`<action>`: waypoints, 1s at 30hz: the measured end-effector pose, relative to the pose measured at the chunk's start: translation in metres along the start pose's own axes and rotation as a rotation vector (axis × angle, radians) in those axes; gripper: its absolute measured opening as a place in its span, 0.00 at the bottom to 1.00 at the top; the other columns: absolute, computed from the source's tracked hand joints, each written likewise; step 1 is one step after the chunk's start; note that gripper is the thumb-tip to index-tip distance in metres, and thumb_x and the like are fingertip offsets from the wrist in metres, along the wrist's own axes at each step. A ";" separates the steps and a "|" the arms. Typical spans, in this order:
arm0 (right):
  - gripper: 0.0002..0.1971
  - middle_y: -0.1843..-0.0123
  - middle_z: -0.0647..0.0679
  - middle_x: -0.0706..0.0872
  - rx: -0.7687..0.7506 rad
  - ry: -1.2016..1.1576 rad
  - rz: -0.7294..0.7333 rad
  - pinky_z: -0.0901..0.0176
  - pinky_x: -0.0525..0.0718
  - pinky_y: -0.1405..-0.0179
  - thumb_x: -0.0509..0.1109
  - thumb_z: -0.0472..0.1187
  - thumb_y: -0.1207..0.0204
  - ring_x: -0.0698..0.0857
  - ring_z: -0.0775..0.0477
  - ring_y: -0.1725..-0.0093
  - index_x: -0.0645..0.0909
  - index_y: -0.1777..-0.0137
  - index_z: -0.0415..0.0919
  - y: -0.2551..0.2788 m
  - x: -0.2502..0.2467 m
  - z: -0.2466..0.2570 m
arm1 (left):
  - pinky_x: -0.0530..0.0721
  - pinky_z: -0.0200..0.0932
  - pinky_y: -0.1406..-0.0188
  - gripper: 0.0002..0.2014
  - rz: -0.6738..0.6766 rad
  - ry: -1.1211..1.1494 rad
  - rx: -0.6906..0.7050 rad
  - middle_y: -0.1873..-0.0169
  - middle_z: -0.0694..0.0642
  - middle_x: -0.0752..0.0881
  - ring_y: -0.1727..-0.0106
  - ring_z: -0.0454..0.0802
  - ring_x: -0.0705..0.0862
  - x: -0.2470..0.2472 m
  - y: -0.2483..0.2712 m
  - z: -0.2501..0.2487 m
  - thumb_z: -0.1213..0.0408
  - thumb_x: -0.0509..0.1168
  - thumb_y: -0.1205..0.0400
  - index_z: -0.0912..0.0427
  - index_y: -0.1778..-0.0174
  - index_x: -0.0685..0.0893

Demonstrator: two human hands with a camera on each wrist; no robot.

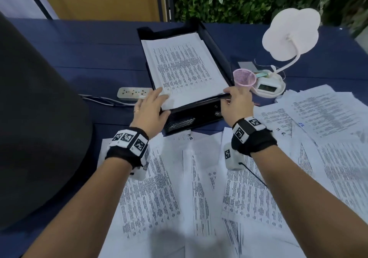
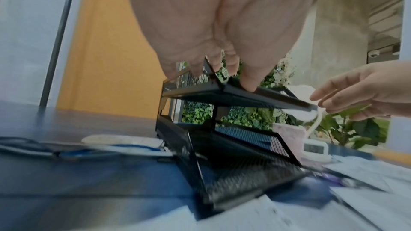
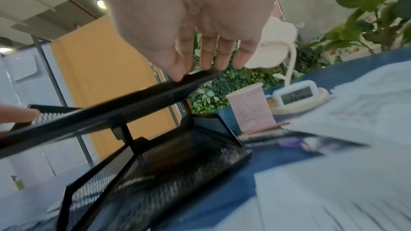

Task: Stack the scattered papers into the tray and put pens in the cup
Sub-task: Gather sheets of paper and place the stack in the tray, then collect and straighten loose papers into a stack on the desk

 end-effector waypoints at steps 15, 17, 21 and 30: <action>0.18 0.27 0.44 0.72 0.365 0.254 0.419 0.41 0.70 0.30 0.62 0.44 0.21 0.71 0.39 0.28 0.74 0.31 0.50 0.110 0.030 -0.119 | 0.64 0.51 0.22 0.29 0.328 0.101 -0.208 0.21 0.59 0.63 0.22 0.56 0.64 0.094 0.095 -0.009 0.60 0.62 0.17 0.57 0.20 0.63; 0.21 0.24 0.46 0.68 0.426 0.311 0.439 0.36 0.66 0.28 0.62 0.46 0.22 0.66 0.41 0.25 0.71 0.29 0.53 0.117 0.024 -0.132 | 0.68 0.51 0.25 0.30 0.403 0.136 -0.362 0.24 0.62 0.65 0.24 0.59 0.68 0.107 0.102 -0.011 0.59 0.63 0.17 0.59 0.20 0.62; 0.25 0.23 0.44 0.63 0.485 0.336 0.441 0.28 0.63 0.30 0.64 0.56 0.25 0.58 0.38 0.22 0.68 0.29 0.53 0.128 0.012 -0.154 | 0.80 0.52 0.36 0.30 0.343 0.384 -0.647 0.29 0.63 0.73 0.35 0.62 0.79 0.124 0.108 -0.011 0.57 0.66 0.20 0.63 0.24 0.65; 0.38 0.24 0.38 0.64 0.527 0.316 0.383 0.34 0.69 0.29 0.72 0.61 0.32 0.63 0.35 0.25 0.64 0.25 0.46 0.121 -0.006 -0.185 | 0.69 0.44 0.29 0.34 0.442 0.415 -0.633 0.25 0.59 0.71 0.25 0.58 0.71 0.142 0.106 -0.050 0.54 0.68 0.20 0.66 0.22 0.65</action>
Point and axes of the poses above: each hand's wrist, its own y-axis away from the middle knuckle, its own x-axis out of the palm, z = x × y, the point moved 4 cm from there along -y, towards the middle knuckle
